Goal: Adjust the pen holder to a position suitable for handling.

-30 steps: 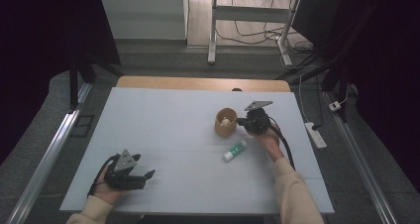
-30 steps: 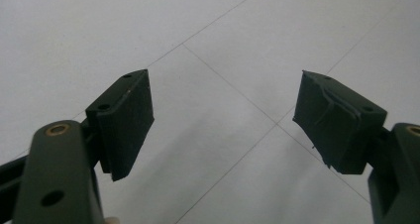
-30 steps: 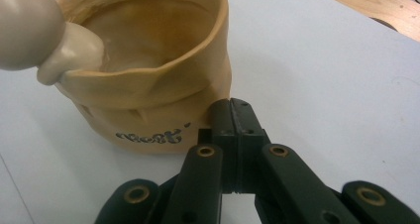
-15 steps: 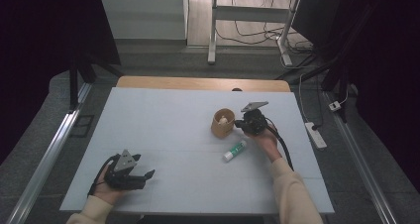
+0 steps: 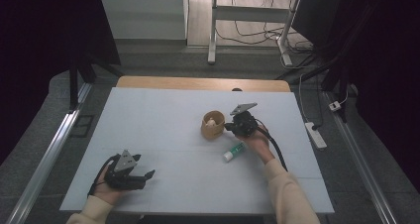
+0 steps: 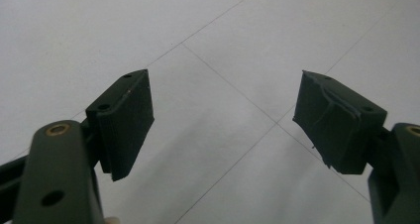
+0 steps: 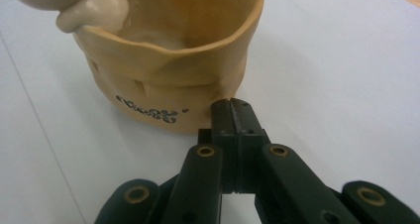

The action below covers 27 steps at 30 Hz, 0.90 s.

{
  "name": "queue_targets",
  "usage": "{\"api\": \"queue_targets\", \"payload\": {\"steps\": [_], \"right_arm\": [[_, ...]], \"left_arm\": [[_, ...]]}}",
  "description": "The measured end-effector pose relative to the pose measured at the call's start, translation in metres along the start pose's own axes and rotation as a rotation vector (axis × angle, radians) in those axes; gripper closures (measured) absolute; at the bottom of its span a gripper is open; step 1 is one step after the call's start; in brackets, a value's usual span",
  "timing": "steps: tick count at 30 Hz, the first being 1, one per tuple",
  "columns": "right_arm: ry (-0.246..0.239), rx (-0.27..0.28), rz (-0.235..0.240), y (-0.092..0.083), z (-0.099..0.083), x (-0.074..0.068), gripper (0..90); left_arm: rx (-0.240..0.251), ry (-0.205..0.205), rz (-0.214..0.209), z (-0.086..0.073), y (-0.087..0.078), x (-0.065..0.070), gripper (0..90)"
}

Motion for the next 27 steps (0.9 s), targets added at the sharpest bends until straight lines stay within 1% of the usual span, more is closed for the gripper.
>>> {"api": "queue_targets", "payload": {"steps": [7, 12, 16, 21, 27], "right_arm": [[-0.013, 0.007, 0.002, 0.007, 0.008, -0.009, 89.8], [-0.033, 0.010, 0.007, 0.011, 0.014, -0.016, 89.8], [-0.029, 0.018, 0.013, 0.015, 0.017, -0.020, 89.8], [-0.033, 0.019, 0.008, 0.018, 0.020, -0.022, 89.8], [-0.033, 0.020, 0.013, 0.019, 0.020, -0.022, 89.8]], "left_arm": [[0.000, 0.001, 0.001, 0.000, 0.000, 0.000, 22.8], [-0.001, 0.002, 0.000, 0.000, 0.000, 0.000, 22.8], [-0.002, 0.002, -0.002, 0.000, 0.000, 0.000, 22.8], [-0.003, 0.001, -0.002, 0.000, 0.000, 0.000, 22.8], [-0.005, 0.001, -0.001, 0.000, 0.000, 0.000, 22.8]]}}
Point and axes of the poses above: each handheld gripper's, and its own axes: y roughly forward along the jaws, z roughly out of its top, x roughly to its right, the point moved 2 cm from there along y, roughly forward along the jaws, and after that the axes turned 8 degrees about -x, right-handed, at the moved point
